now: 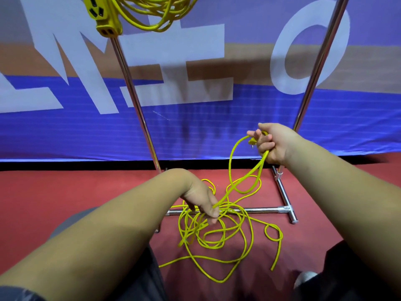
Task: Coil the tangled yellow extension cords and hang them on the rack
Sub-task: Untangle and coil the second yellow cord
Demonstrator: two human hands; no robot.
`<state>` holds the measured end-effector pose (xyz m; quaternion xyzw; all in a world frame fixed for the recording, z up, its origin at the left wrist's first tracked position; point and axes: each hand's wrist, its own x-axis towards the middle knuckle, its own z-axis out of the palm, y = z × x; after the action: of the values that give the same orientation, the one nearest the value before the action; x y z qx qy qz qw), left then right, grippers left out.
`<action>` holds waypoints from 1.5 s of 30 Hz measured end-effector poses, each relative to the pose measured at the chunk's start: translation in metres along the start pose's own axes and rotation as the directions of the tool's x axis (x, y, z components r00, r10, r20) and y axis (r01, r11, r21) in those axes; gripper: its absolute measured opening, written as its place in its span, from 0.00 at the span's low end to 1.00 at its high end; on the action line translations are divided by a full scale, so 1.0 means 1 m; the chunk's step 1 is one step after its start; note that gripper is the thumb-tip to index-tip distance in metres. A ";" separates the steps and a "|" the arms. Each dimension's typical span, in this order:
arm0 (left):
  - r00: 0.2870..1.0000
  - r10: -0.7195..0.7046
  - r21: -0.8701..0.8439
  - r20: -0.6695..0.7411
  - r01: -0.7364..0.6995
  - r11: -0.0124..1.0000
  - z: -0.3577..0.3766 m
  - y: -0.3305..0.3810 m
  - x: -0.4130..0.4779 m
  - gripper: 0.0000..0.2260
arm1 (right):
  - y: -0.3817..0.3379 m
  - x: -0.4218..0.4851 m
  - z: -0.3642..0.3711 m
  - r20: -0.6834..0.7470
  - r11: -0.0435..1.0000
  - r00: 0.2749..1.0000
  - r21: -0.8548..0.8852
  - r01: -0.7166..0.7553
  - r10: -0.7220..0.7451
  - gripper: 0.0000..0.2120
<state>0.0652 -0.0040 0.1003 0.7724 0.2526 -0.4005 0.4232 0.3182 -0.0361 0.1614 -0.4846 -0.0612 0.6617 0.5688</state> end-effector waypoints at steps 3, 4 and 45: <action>0.995 -0.069 0.115 -0.067 0.076 0.991 0.003 -0.012 0.010 0.13 | -0.009 -0.013 0.005 0.110 1.000 0.994 -0.017 0.026 -0.024 0.10; 0.993 -0.098 0.126 -0.071 0.106 0.986 0.005 -0.015 0.013 0.14 | -0.012 -0.017 0.007 0.140 0.999 0.990 -0.003 0.033 -0.032 0.10; 0.691 -0.353 -0.532 -0.630 -0.716 -0.452 -0.094 0.047 -0.064 0.04 | 0.041 -0.019 0.020 0.304 0.666 0.942 -0.674 0.319 -0.144 0.14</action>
<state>0.1021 0.0492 0.2049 0.1546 0.4001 0.3880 0.8158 0.2732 -0.0563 0.1567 -0.5772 -0.4384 0.5576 0.4047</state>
